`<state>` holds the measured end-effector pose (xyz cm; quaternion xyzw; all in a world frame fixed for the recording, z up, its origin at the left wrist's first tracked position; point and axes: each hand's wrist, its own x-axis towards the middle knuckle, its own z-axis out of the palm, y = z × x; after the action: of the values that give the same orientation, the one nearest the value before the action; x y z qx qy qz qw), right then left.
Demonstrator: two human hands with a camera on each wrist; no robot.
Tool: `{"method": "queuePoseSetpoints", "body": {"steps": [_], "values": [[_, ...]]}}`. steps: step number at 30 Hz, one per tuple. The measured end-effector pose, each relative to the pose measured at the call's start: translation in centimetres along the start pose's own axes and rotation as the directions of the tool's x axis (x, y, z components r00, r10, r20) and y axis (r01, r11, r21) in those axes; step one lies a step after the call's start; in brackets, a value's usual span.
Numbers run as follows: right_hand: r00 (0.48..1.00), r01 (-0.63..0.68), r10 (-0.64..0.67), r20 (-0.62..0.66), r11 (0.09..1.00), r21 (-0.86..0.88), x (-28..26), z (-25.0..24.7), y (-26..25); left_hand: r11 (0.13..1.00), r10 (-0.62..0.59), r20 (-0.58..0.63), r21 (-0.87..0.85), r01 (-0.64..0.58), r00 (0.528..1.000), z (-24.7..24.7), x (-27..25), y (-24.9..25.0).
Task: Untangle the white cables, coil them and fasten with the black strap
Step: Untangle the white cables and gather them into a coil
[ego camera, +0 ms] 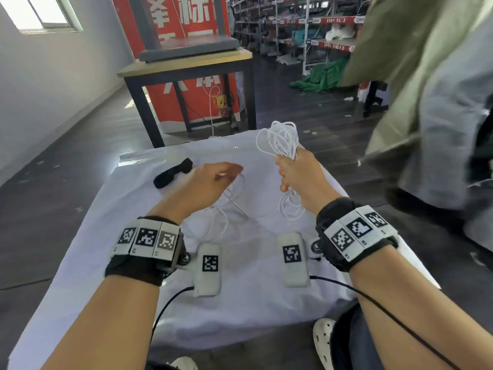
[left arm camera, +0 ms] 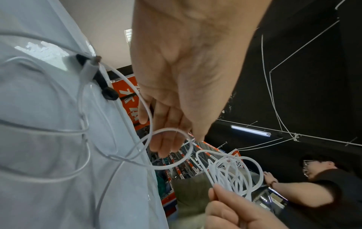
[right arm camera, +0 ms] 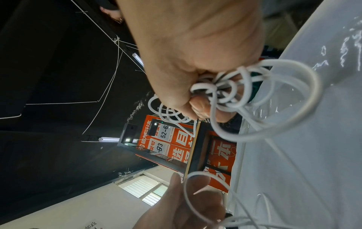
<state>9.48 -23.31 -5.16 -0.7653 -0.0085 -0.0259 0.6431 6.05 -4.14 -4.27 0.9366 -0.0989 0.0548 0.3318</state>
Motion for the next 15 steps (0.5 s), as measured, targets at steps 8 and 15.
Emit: {"method": "queuePoseSetpoints", "body": {"steps": [8, 15], "values": [[0.999, 0.032, -0.034, -0.005, 0.979, -0.199, 0.1, -0.4, 0.0, 0.991, -0.129, 0.304, 0.080, 0.110, 0.944, -0.2, -1.1, 0.2], [0.993, 0.108, -0.115, 0.010, 0.893, -0.436, 0.1, -0.6, 0.1, 0.877, -0.299, 0.385, 0.471, 0.093, 0.873, -0.4, -1.7, -1.2]]}}
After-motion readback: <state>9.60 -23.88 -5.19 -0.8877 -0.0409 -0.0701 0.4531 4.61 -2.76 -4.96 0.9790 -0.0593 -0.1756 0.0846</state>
